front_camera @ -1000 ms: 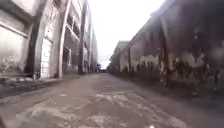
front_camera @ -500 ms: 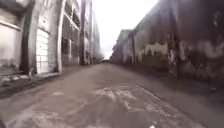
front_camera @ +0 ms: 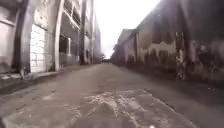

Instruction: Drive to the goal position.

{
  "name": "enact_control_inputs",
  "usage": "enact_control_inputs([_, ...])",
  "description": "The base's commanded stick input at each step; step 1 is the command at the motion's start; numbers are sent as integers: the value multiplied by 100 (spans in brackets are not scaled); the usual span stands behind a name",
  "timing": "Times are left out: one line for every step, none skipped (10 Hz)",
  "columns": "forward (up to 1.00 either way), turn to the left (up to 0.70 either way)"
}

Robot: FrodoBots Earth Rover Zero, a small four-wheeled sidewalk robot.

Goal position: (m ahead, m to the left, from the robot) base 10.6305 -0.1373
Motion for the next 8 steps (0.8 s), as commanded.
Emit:
enact_control_inputs([70, 0])
enact_control_inputs([70, 0])
enact_control_inputs([70, 0])
enact_control_inputs([70, 0])
enact_control_inputs([70, 0])
enact_control_inputs([70, 0])
enact_control_inputs([70, 0])
enact_control_inputs([70, 0])
